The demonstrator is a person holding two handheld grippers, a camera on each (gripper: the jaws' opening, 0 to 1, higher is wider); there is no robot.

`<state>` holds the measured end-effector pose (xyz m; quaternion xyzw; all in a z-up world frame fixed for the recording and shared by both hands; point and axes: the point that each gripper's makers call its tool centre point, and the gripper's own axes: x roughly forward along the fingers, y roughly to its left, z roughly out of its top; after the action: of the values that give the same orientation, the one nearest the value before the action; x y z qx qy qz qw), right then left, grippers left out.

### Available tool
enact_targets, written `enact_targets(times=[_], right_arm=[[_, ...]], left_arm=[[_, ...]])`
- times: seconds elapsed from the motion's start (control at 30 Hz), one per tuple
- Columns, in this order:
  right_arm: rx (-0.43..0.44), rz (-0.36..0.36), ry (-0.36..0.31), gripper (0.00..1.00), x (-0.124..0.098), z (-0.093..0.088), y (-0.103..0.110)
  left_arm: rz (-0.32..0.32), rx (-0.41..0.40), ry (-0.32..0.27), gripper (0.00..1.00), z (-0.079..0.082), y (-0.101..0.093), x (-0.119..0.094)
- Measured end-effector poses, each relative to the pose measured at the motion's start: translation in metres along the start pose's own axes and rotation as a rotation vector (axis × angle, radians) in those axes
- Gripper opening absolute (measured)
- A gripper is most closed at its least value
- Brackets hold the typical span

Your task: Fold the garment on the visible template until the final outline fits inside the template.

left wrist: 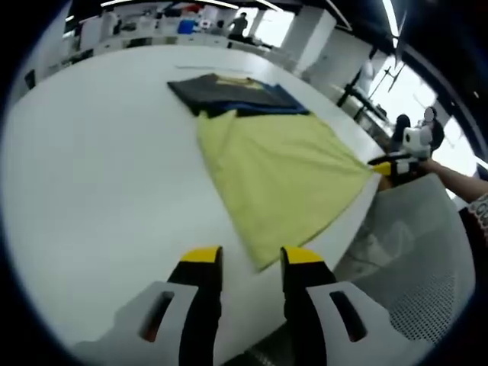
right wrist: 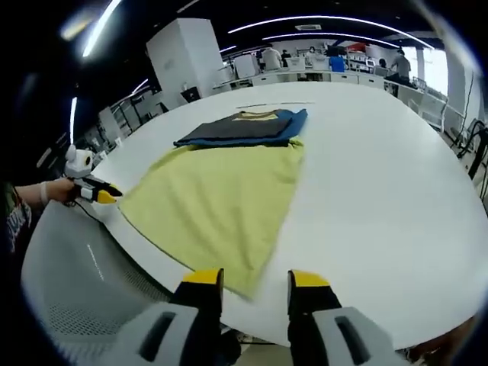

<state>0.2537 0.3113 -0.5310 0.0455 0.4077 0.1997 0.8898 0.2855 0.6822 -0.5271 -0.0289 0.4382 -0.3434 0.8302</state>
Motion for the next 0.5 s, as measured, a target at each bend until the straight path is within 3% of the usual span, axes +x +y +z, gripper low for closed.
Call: enact_targets(times=[0.1, 0.37, 0.5], right_arm=[[0.005, 0.002, -0.001, 0.18, -0.001, 0.000, 0.002], [0.033, 0.013, 0.015, 0.12, 0.002, -0.008, 0.003], [0.057, 0.012, 0.012, 0.08, 0.005, -0.009, 0.001]], left_arm=[[-0.004, -0.015, 0.002, 0.23, -0.002, 0.001, 0.001], [-0.004, -0.059, 0.018, 0.20, -0.002, 0.001, 0.004], [-0.020, -0.069, 0.040, 0.13, -0.006, -0.006, 0.010]])
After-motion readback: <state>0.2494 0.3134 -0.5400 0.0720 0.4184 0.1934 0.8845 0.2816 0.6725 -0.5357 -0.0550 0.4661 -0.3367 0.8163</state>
